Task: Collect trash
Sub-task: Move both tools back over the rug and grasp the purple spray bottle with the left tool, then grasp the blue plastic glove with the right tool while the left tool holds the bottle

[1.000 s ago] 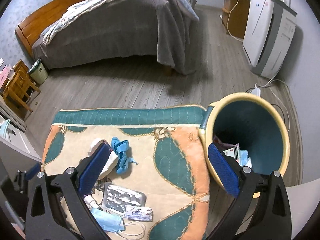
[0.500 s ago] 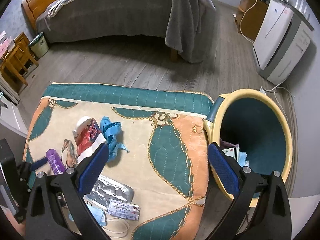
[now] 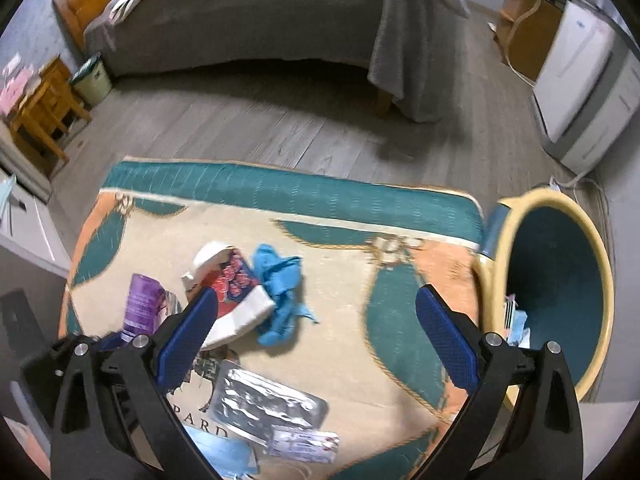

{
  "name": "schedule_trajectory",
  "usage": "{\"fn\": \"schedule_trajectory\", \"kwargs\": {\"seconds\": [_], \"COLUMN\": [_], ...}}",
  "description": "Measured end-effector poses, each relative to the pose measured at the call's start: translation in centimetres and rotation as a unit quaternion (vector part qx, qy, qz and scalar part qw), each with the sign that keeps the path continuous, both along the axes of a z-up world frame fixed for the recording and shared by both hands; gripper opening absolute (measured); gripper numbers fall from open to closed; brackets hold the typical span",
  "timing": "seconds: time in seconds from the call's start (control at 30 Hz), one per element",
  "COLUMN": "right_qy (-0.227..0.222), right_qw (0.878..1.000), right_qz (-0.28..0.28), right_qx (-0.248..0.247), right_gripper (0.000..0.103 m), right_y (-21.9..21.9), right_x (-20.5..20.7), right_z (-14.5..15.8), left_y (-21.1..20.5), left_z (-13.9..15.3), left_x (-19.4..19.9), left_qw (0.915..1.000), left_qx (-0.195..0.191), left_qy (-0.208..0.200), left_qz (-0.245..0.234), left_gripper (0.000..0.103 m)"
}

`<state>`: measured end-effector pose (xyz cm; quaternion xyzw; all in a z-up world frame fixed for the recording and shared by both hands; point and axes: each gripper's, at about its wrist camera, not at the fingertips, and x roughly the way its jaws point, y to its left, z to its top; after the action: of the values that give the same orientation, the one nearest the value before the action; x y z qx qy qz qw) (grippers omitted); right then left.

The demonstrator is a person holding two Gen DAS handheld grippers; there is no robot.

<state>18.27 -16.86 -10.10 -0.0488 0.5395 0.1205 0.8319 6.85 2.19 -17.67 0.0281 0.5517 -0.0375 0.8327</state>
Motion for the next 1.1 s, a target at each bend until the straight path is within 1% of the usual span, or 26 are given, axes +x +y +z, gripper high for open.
{"fn": "schedule_trajectory", "kwargs": {"seconds": [0.1, 0.13, 0.2, 0.3, 0.37, 0.43, 0.57, 0.6, 0.63, 0.67, 0.73, 0.8, 0.83, 0.9, 1.0, 1.1], "right_qy": [0.006, 0.009, 0.019, 0.035, 0.037, 0.039, 0.063, 0.068, 0.073, 0.071, 0.067, 0.072, 0.077, 0.081, 0.073, 0.059], "right_qw": [1.0, 1.0, 1.0, 0.999, 0.999, 0.998, 0.995, 0.994, 0.993, 0.993, 0.994, 0.995, 0.995, 0.995, 0.996, 0.996], "right_qz": [0.016, 0.019, 0.023, 0.031, 0.038, 0.045, 0.054, 0.057, 0.062, 0.065, 0.06, 0.052, 0.05, 0.05, 0.052, 0.059], "right_qx": [-0.003, -0.001, 0.002, 0.006, -0.003, -0.021, -0.049, -0.058, -0.069, -0.068, -0.063, -0.048, -0.036, -0.025, -0.018, -0.006], "right_gripper": [0.095, 0.091, 0.087, 0.084, 0.083, 0.083, 0.081, 0.073, 0.068, 0.064, 0.041, 0.03, 0.027, 0.026, 0.024, 0.018], "right_y": [1.8, 2.4, 3.3, 4.6, 5.5, 6.1, 6.6, 6.7, 6.8, 6.9, 6.7, 6.2, 5.9, 5.5, 5.1, 5.2], "right_x": [0.3, 0.4, 0.7, 1.0, 1.1, 1.2, 1.2, 1.1, 1.0, 0.8, 0.8, 0.7, 0.7, 0.5, 0.1, -0.7], "right_z": [-0.7, -1.0, -1.5, -2.4, -2.9, -3.6, -5.6, -6.0, -6.3, -6.2, -5.7, -5.1, -4.9, -4.4, -3.1, -1.5], "left_y": [1.2, 1.7, 2.1, 3.2, 3.7, 4.2, 4.8, 4.8, 4.7, 4.7, 4.7, 4.6, 4.5, 4.4, 4.2, 3.9], "left_z": [0.4, 0.6, 0.9, 1.6, 2.0, 2.3, 2.6, 2.8, 2.8, 2.9, 3.1, 3.4, 3.4, 3.7, 4.1, 4.7], "left_x": [-0.3, -0.5, -0.4, -0.5, -0.6, -0.6, 0.1, 0.2, 0.2, 0.2, 0.1, -0.1, 0.1, 0.0, 0.1, -0.1], "left_qw": [1.0, 1.0, 0.9999, 0.9997, 0.9995, 0.9994, 0.9992, 0.9991, 0.9991, 0.999, 0.9989, 0.9988, 0.9988, 0.9986, 0.9983, 0.9979], "left_qx": [0.003, -0.001, -0.007, -0.006, -0.001, -0.004, -0.013, -0.014, -0.014, -0.014, -0.016, -0.017, -0.017, -0.016, -0.018, -0.02], "left_qy": [-0.006, -0.008, -0.01, -0.024, -0.031, -0.035, -0.037, -0.039, -0.04, -0.041, -0.044, -0.046, -0.047, -0.05, -0.055, -0.062], "left_qz": [0.002, 0.005, 0.009, 0.005, 0.0, 0.001, 0.005, 0.004, 0.004, 0.003, 0.002, 0.002, 0.001, 0.001, 0.001, 0.0], "left_gripper": [0.036, 0.036, 0.036, 0.036, 0.036, 0.036, 0.036, 0.036, 0.036, 0.036, 0.036, 0.036, 0.036, 0.036, 0.035, 0.035]}}
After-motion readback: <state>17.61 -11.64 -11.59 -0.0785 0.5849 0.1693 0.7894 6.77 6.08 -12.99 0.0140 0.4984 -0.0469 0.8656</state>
